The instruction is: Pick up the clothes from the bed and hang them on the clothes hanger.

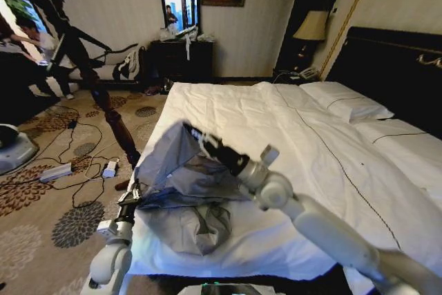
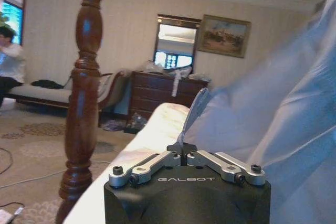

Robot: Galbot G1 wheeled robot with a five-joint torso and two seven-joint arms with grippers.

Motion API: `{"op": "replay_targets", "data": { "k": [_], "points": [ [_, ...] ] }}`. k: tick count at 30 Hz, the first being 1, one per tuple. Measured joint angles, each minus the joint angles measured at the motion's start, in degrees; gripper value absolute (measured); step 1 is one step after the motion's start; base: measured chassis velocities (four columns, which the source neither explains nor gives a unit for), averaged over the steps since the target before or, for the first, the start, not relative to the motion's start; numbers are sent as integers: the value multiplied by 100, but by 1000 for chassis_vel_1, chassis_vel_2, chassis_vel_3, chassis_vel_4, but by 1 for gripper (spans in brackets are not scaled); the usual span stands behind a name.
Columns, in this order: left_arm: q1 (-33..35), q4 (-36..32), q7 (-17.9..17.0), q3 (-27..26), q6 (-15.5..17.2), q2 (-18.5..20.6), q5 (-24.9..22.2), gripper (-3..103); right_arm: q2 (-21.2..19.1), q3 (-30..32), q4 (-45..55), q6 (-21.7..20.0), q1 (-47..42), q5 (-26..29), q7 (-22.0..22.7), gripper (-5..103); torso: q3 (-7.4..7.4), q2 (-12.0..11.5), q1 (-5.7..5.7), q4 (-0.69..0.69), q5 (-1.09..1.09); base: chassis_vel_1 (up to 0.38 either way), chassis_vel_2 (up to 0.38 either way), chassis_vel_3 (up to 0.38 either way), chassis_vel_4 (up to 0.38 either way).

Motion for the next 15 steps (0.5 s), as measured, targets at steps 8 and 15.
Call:
{"op": "replay_targets", "data": {
  "k": [8,15],
  "points": [
    [82,-55,60,84,-78,167,-67,0,1995,-571,-3237,-143,939,-1140,59,0,2,-1,3,6,-6,0,0,0,0],
    [188,-15,15,-5,-127,147,-31,0,2670,-744,-4250,-1893,898,-1746,2225,17,1,-1,2,3,-3,0,0,0,0]
  ]
}}
